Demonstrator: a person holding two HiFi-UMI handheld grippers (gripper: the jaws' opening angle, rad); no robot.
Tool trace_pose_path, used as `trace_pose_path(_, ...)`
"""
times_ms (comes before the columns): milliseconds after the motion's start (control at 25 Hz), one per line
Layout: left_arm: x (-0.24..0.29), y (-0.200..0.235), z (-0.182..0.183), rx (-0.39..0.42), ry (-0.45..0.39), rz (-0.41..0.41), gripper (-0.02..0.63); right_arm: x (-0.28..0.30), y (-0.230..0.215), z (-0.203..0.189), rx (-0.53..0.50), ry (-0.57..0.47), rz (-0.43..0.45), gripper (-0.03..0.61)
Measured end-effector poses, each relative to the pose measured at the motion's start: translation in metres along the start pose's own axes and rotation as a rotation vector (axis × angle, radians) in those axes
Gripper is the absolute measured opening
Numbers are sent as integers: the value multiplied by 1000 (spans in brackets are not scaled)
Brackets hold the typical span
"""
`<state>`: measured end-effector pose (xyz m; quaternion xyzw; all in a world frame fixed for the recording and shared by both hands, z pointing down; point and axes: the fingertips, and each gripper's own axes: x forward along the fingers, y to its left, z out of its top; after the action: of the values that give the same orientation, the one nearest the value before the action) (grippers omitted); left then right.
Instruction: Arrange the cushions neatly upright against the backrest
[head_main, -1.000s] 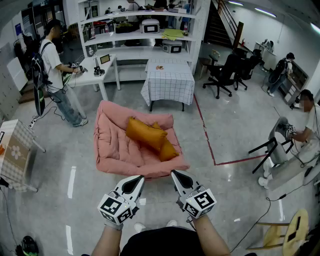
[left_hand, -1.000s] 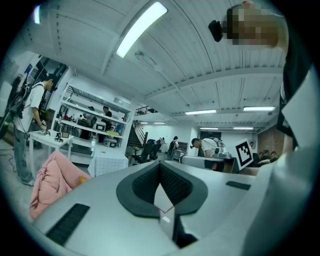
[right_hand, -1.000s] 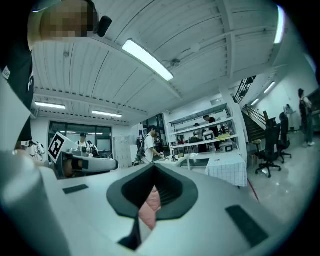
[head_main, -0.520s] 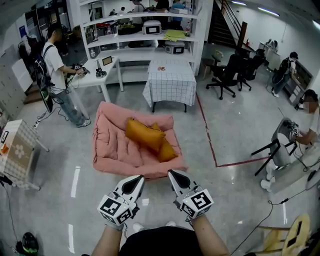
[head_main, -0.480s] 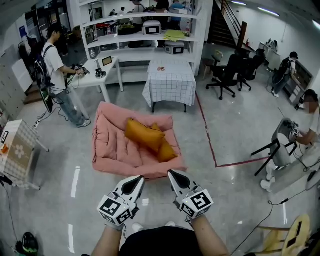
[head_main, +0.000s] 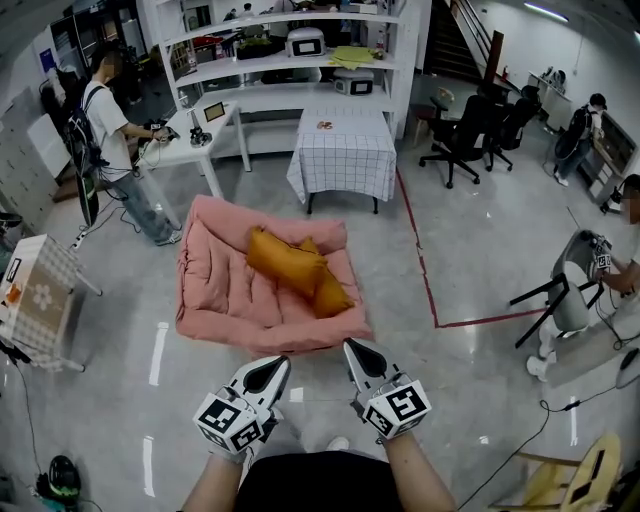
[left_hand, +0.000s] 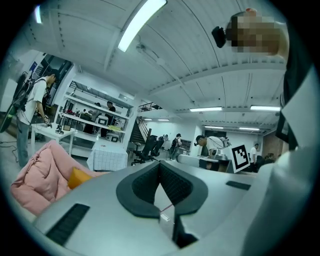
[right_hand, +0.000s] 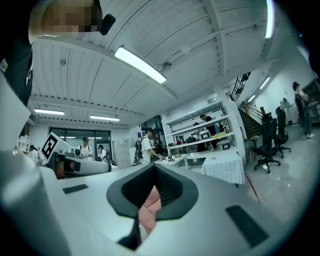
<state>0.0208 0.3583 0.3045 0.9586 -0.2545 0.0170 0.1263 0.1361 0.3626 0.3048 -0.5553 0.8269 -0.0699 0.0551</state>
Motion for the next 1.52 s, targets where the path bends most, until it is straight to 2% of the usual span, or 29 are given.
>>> trace_pose_path(360,35,65,-2,1,25,-5,11,56,-29,-15,-23,54,-24,8)
trace_pose_path(560,53,132,11,-2,46,-24,11,125,-39,-19,-36,88,-48,8)
trace_pose_path(760,70,204,39,13,39,-51,12,200,-46,-19,-28,89,-78,8)
trace_pose_path(1040,67,284,63,43,54,-64,12,283,-41,-13,-68,90,-105,8)
trace_pose_path(1320,60,331,64,60,70,-12,12,319,-55,-23,-95,141,-135,9)
trace_pose_path(1520,63,356,61,30,74,40,12,339,-77,-35,-123,192,-133,9)
